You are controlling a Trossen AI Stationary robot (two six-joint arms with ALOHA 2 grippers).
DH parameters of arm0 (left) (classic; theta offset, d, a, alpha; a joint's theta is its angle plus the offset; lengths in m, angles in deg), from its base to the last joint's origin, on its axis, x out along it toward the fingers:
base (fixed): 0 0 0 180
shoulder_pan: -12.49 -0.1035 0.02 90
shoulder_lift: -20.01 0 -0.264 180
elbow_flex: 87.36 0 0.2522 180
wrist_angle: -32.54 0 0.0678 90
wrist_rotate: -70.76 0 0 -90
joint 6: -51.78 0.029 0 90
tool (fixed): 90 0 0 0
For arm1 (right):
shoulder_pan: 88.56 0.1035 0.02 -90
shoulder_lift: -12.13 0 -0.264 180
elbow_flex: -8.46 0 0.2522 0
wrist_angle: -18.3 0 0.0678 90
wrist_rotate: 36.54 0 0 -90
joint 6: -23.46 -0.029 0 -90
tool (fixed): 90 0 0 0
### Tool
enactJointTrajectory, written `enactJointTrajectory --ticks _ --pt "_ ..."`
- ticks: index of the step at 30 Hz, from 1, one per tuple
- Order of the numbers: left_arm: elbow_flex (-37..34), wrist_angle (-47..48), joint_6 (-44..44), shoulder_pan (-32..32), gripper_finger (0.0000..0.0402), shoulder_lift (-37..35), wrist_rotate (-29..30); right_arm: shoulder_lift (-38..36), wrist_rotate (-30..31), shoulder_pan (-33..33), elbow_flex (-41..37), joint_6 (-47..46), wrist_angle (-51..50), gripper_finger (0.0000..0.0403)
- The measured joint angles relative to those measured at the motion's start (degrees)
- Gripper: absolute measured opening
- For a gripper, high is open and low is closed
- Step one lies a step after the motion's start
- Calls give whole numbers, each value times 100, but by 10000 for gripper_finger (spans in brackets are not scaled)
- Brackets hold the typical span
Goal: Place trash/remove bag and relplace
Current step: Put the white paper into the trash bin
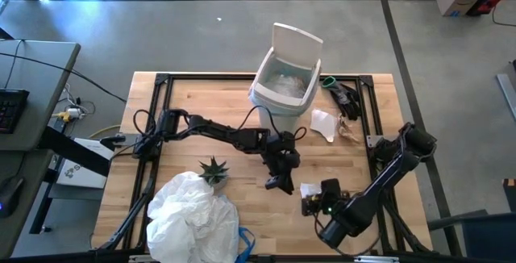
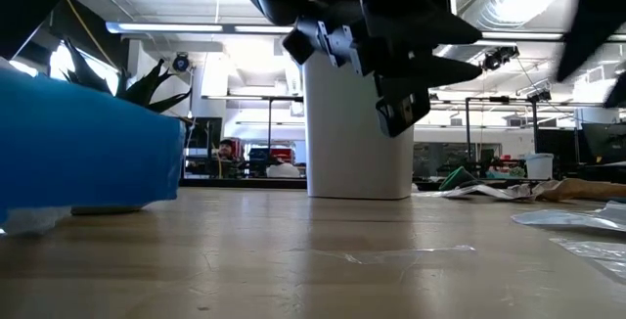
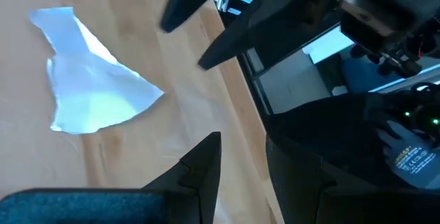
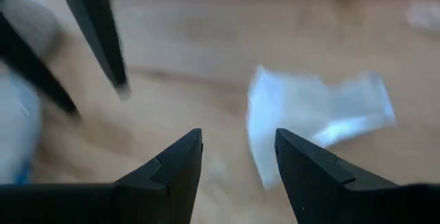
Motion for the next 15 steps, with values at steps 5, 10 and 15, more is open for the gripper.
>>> enactJointTrajectory --ticks 5,10,15 --pt "0 2 -109 42 99 0 61 225 431 -60 -2 3 -242 171" --pt "0 1 -220 37 99 -2 285 446 11 156 -339 -86 12 171" --pt "2 -88 -176 59 99 0 420 447 -106 208 -746 -83 586 171"
